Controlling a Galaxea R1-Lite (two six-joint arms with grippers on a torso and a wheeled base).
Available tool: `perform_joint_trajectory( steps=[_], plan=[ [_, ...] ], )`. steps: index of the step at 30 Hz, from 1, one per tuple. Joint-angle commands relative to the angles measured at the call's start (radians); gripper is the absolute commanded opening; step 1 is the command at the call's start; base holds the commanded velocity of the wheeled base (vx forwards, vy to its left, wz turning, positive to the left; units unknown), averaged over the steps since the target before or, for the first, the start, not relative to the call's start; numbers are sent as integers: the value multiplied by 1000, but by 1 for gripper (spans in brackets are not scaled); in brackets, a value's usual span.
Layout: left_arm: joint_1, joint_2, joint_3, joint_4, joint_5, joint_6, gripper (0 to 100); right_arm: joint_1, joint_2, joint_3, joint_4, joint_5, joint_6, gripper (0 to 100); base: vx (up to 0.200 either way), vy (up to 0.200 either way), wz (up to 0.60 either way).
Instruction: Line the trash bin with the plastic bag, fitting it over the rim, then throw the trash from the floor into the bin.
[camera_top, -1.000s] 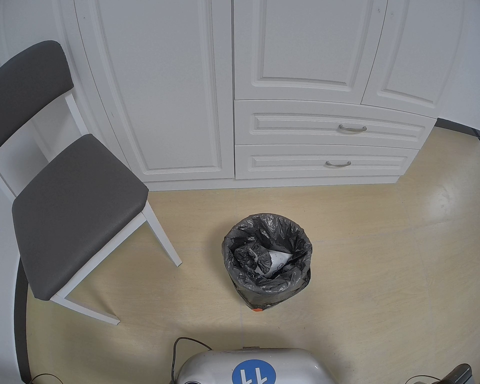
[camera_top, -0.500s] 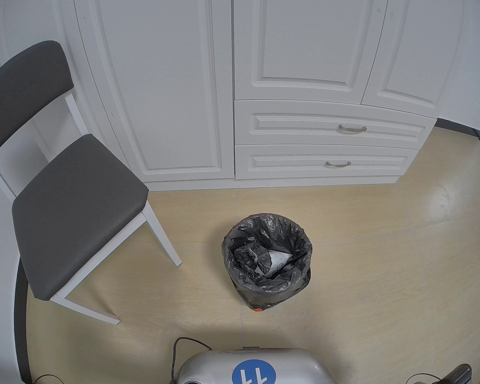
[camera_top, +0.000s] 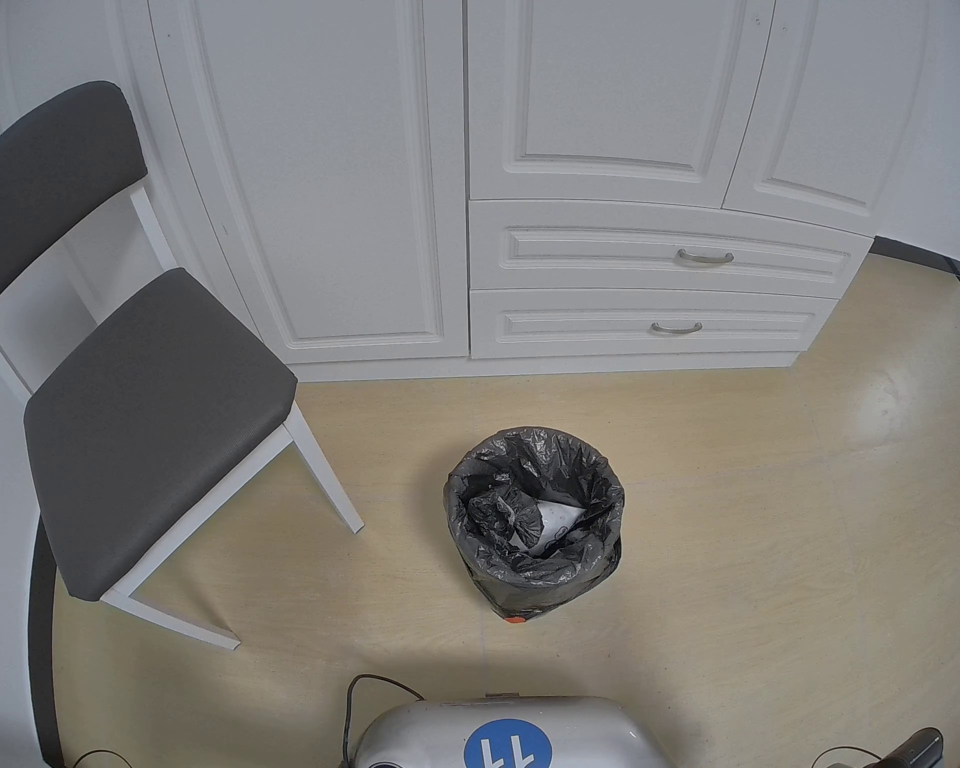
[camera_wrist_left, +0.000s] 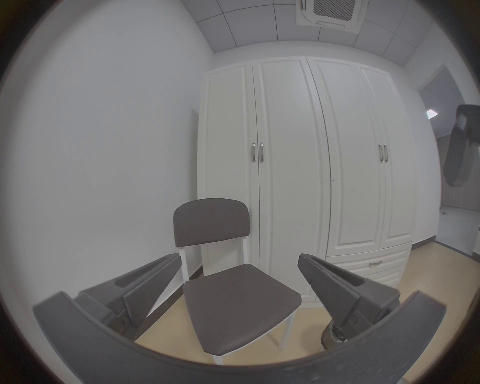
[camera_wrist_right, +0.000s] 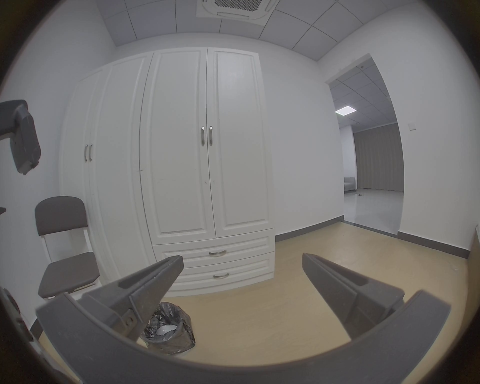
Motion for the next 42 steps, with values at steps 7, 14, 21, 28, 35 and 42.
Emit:
perform_joint_trajectory(
  steps=[7,14,21,28,35,42],
  plan=[
    [0,-3,14,-1,-118,-36,100,0,-11,56,-118,94,-14,100,0,0,0],
    [-82,-5,32,-4,-142,-87,100,0,-11,149,-258,175,-37,100,0,0,0],
    [-187,-15,93,-12,-63,-87,100,0,-11,245,-344,198,-35,100,0,0,0],
    [-138,-103,205,-104,-66,-70,100,0,-11,281,-381,220,-42,100,0,0,0],
    [-136,-106,405,-254,-61,-24,100,0,-11,307,-385,221,-48,100,0,0,0],
    [-136,-106,689,-491,-64,24,100,0,-11,383,-462,212,-48,100,0,0,0]
  ],
)
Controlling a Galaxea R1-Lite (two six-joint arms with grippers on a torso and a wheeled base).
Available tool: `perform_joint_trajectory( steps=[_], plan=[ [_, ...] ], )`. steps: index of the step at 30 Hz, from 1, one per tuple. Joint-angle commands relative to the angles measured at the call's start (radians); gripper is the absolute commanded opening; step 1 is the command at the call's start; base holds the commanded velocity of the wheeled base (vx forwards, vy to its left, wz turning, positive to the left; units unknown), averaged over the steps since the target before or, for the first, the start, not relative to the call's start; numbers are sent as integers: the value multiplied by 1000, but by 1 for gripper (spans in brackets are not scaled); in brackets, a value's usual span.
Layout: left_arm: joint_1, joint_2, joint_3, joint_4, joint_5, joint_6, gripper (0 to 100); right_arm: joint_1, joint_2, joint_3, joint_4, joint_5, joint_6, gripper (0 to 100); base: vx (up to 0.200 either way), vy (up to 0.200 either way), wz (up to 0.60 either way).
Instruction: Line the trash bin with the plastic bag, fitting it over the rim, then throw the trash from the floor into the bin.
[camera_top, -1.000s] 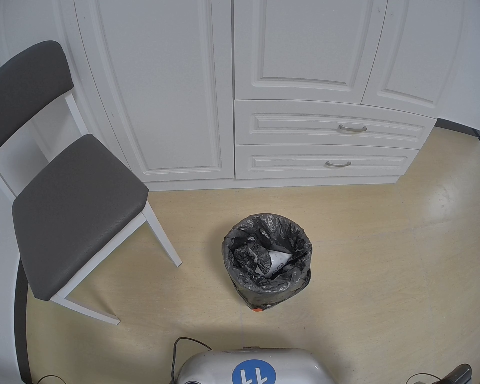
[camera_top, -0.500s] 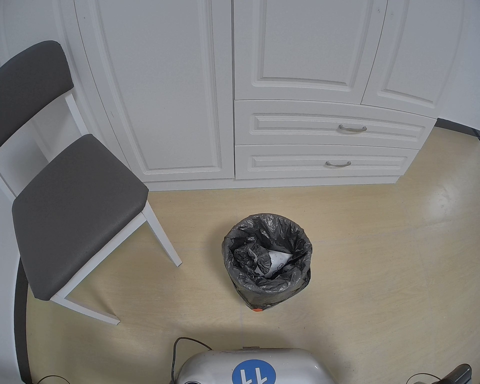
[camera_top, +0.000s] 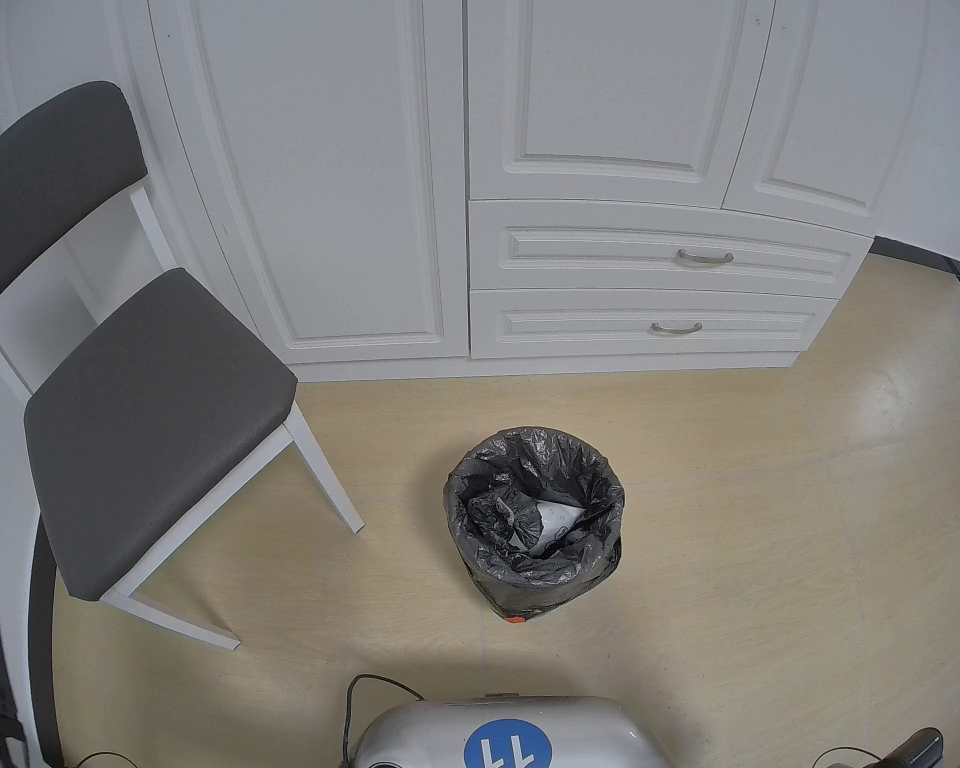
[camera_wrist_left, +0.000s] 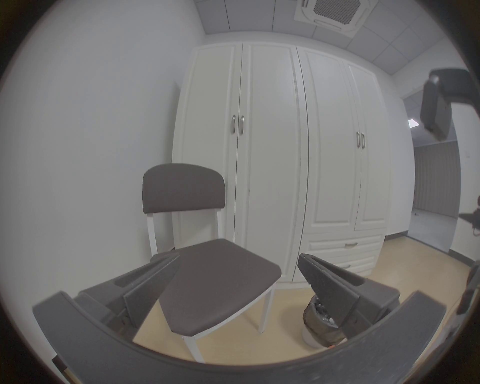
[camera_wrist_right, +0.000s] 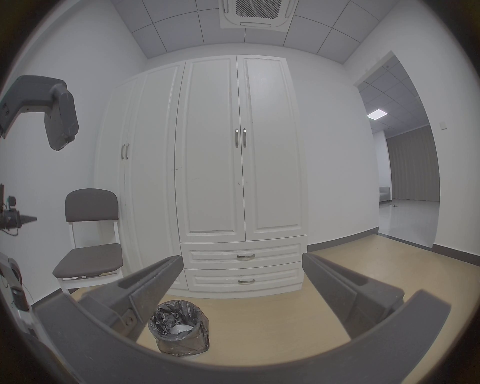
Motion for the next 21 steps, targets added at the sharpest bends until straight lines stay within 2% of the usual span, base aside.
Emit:
perform_joint_trajectory(
  steps=[1,5,9,15,17,20,21],
  plan=[
    [2,-18,194,-130,-2,34,100,0,-13,67,-59,-7,0,100,0,0,0],
    [3,-18,203,-60,-4,34,100,0,-13,121,-136,-4,-12,100,0,0,0],
    [3,-18,201,104,-2,28,100,0,-13,155,-141,-5,-20,100,0,0,0],
    [3,-18,201,101,-5,16,100,0,-13,155,-127,-1,1,100,0,0,0],
    [3,-18,201,120,-10,22,100,0,-13,155,-69,-1,5,100,0,0,0],
    [3,-18,203,121,-36,23,100,0,-13,155,-22,-5,0,100,0,0,0],
    [2,-18,203,160,-102,48,100,0,-13,155,31,-8,-3,100,0,0,0]
  ],
)
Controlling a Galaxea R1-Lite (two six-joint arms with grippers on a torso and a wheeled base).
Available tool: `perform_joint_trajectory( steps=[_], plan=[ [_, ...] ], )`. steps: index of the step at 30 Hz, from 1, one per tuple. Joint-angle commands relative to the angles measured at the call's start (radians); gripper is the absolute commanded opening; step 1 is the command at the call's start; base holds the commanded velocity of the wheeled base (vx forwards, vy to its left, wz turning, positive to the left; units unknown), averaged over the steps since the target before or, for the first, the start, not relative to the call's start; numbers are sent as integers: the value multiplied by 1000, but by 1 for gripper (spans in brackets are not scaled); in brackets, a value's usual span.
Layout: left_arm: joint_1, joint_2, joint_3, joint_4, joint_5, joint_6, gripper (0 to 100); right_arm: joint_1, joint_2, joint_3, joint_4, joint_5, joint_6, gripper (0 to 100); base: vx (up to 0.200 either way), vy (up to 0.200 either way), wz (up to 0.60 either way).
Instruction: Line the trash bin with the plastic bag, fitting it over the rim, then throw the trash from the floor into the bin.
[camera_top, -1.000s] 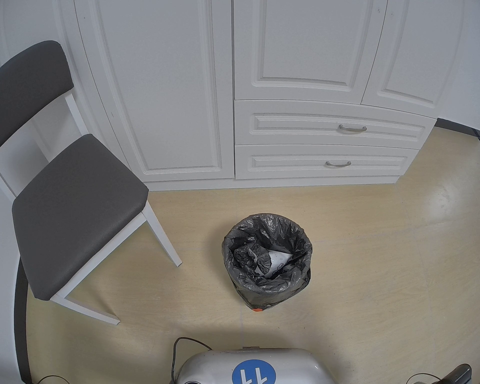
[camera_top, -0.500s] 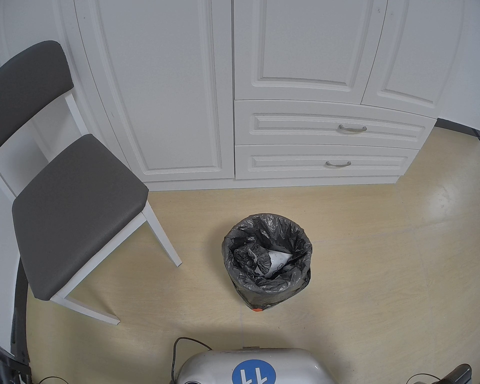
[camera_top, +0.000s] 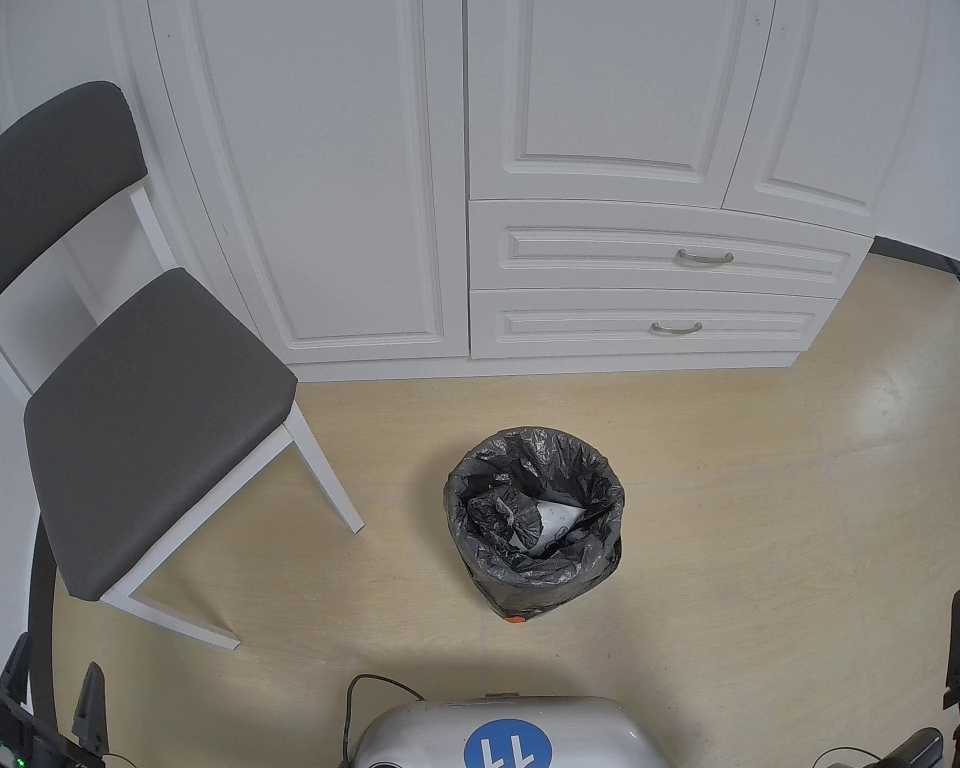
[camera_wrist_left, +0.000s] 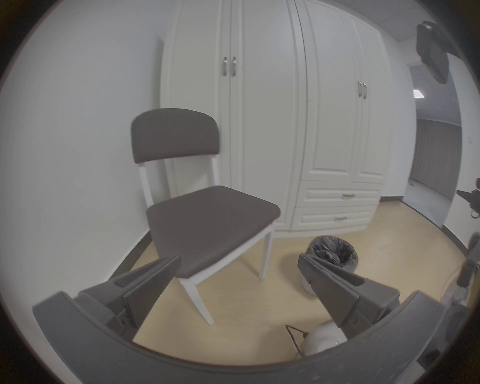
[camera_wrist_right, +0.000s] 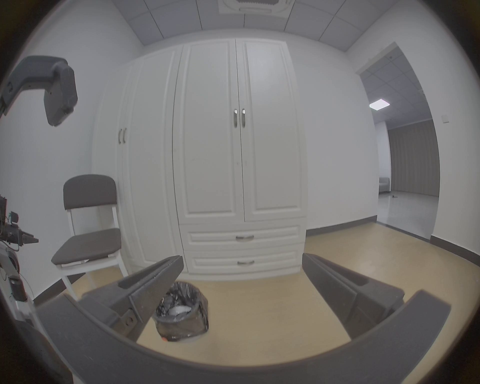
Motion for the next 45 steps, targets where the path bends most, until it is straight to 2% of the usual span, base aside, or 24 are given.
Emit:
perform_joint_trajectory(
  steps=[1,6,7,10,15,22,29,45],
  plan=[
    [-1,-14,16,51,-78,42,100,0,-14,18,85,-5,-4,100,0,0,0],
    [-1,-14,18,38,-76,50,100,0,-14,18,166,-5,-6,100,0,0,0],
    [-1,-14,18,38,-76,48,100,0,-14,18,240,-4,-7,100,0,0,0],
    [-1,-14,18,38,-76,51,100,-1,-14,15,301,13,-18,100,0,0,0],
    [-1,-14,18,38,-76,50,100,-1,-13,17,316,64,-84,100,0,0,0],
    [-1,-14,18,38,-76,50,100,-1,-14,17,332,30,-37,100,0,0,0],
    [-1,-14,16,40,-67,23,100,-1,-14,17,333,27,-38,100,0,0,0],
    [-1,-14,18,38,-61,37,100,0,-14,17,333,27,-35,100,0,0,0]
  ],
)
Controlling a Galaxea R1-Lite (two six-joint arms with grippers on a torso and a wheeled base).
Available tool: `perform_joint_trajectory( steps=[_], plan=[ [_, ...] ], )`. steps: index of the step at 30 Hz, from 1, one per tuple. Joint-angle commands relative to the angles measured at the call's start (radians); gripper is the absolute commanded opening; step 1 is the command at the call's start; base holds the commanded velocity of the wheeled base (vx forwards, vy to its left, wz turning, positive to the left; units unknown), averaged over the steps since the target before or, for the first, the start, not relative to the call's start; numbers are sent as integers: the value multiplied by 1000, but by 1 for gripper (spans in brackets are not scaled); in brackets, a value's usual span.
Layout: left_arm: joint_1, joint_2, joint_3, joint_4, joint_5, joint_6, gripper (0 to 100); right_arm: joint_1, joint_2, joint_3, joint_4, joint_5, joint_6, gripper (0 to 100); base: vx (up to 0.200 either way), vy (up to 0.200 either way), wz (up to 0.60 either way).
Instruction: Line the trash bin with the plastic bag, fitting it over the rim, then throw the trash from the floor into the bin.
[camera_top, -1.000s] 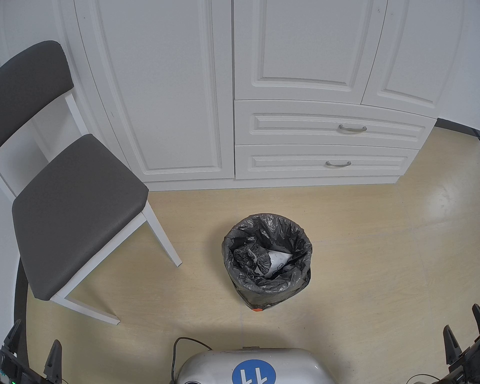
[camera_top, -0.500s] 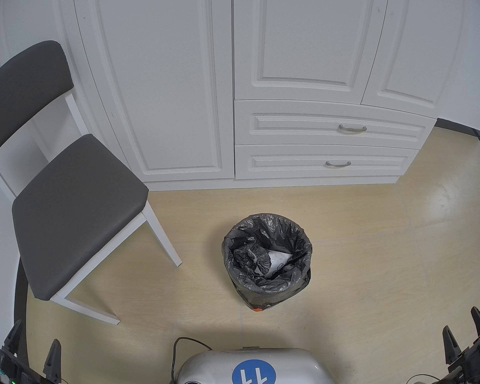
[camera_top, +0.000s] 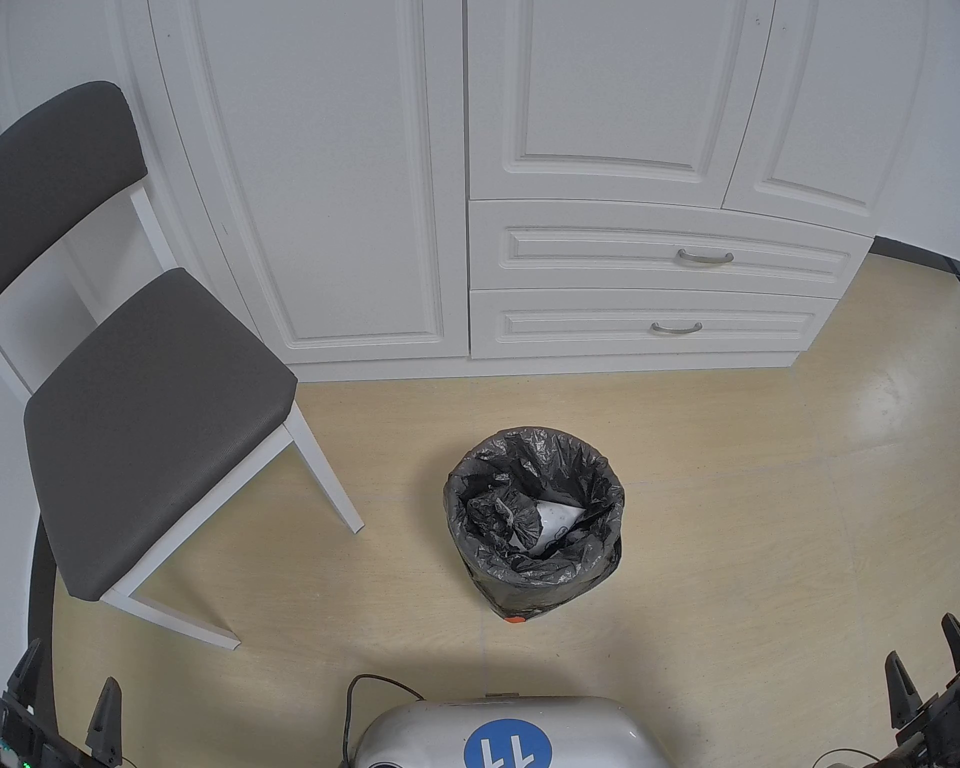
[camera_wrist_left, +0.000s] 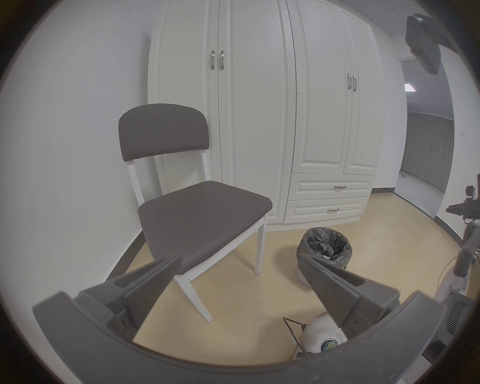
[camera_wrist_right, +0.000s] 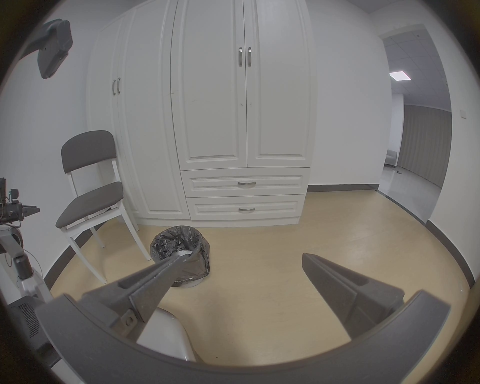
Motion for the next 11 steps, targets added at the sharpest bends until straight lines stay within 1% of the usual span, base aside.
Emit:
perform_joint_trajectory(
  steps=[1,11],
  plan=[
    [0,-15,18,0,0,0,100,0,-15,16,-1,1,0,100,0,0,0],
    [0,-15,18,0,0,0,100,1,-15,16,-1,1,2,100,0,0,0]
  ],
)
